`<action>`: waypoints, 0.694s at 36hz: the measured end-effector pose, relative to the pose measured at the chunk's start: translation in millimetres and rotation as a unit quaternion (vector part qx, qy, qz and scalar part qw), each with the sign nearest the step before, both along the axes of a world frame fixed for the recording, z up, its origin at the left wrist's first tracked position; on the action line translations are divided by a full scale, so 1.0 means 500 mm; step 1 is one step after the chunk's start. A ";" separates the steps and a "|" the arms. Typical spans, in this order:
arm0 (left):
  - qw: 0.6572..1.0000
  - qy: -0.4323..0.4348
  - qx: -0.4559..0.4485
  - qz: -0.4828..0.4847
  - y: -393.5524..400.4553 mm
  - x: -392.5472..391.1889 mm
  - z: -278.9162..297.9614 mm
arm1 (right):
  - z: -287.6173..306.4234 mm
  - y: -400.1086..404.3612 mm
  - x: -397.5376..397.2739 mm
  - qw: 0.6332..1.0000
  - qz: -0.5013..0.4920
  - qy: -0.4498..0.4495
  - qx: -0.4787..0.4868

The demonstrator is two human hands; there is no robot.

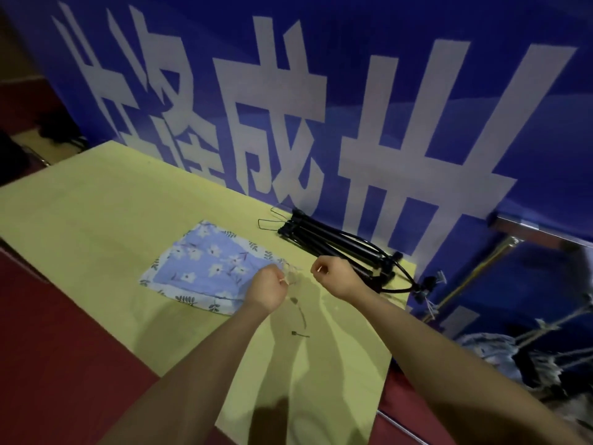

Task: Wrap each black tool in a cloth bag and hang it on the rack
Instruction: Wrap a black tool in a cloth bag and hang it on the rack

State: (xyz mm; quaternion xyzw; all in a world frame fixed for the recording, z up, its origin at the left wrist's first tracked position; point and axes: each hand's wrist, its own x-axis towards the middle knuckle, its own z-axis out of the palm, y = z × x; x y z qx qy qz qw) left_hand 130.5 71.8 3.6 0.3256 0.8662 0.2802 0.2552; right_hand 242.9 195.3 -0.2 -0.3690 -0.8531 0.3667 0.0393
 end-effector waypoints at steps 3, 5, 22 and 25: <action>0.999 0.007 -0.039 0.001 -0.001 -0.042 -0.025 | -0.028 -0.008 -0.036 0.999 0.031 -0.022 -0.008; 0.997 0.027 -0.071 -0.011 0.001 -0.068 -0.048 | -0.054 -0.015 -0.061 0.998 0.053 -0.037 -0.011; 0.976 0.042 -0.119 -0.175 0.010 -0.225 -0.137 | -0.213 -0.066 -0.227 0.986 0.053 -0.105 0.118; 0.983 -0.002 -0.061 -0.175 0.012 -0.248 -0.119 | -0.200 -0.066 -0.232 0.992 0.019 -0.066 0.106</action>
